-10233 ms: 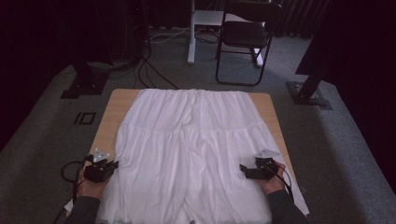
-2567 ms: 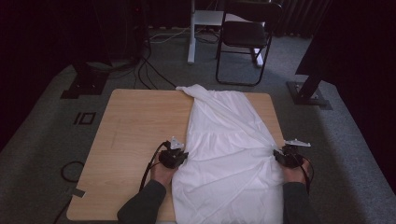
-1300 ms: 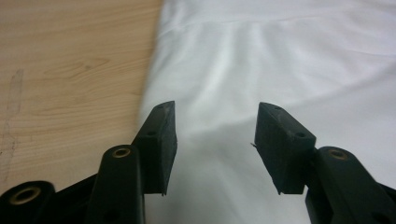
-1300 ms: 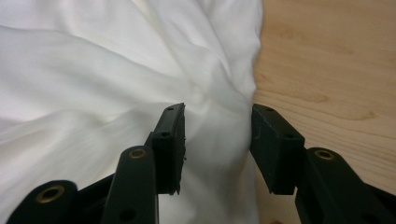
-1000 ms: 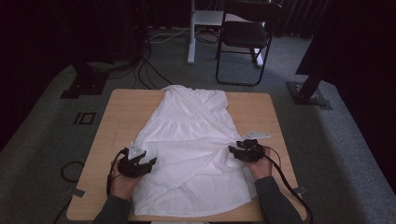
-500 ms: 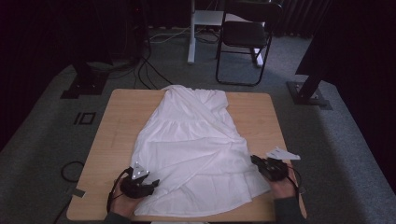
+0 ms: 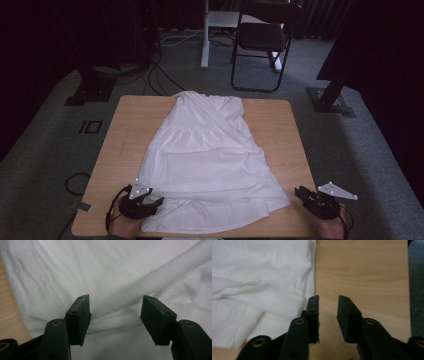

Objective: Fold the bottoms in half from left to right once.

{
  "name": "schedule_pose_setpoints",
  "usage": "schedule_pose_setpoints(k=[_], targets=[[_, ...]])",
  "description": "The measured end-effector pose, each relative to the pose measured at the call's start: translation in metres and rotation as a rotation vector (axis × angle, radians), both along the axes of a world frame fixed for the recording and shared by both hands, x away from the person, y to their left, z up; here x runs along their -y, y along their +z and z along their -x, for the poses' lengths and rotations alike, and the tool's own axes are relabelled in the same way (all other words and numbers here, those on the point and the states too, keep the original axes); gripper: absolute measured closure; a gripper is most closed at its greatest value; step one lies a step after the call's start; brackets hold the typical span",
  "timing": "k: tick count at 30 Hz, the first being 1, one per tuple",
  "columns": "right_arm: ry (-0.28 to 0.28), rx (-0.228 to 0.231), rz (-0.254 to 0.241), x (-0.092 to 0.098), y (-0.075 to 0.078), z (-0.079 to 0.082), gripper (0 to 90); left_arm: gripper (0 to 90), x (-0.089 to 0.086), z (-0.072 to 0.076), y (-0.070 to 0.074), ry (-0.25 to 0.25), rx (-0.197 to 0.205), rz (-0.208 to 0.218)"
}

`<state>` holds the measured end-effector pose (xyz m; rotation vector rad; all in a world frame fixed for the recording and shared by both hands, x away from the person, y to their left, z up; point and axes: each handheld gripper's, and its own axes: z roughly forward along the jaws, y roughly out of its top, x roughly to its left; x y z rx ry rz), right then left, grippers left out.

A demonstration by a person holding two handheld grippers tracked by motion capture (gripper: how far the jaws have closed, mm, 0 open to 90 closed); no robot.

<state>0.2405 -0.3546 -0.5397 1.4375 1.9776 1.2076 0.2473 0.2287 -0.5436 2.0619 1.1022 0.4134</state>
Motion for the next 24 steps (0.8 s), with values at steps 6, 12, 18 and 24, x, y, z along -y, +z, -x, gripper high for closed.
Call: schedule_pose_setpoints(k=[6,12,18,24], targets=[[0.073,0.032,0.014,-0.032,0.016,-0.037,56.5,38.3,-0.004,-0.025,0.016,0.069,0.081,0.006],[0.098,0.027,0.034,-0.073,0.021,-0.107,57.1,38.2,-0.012,-0.068,0.023,0.211,0.093,0.010],[0.133,0.003,0.110,-0.106,0.021,-0.163,55.1,40.5,-0.023,-0.118,0.008,0.324,0.056,0.064],[0.152,-0.082,0.182,-0.130,0.002,-0.199,53.8,45.7,-0.022,-0.131,-0.012,0.333,0.020,0.033]])
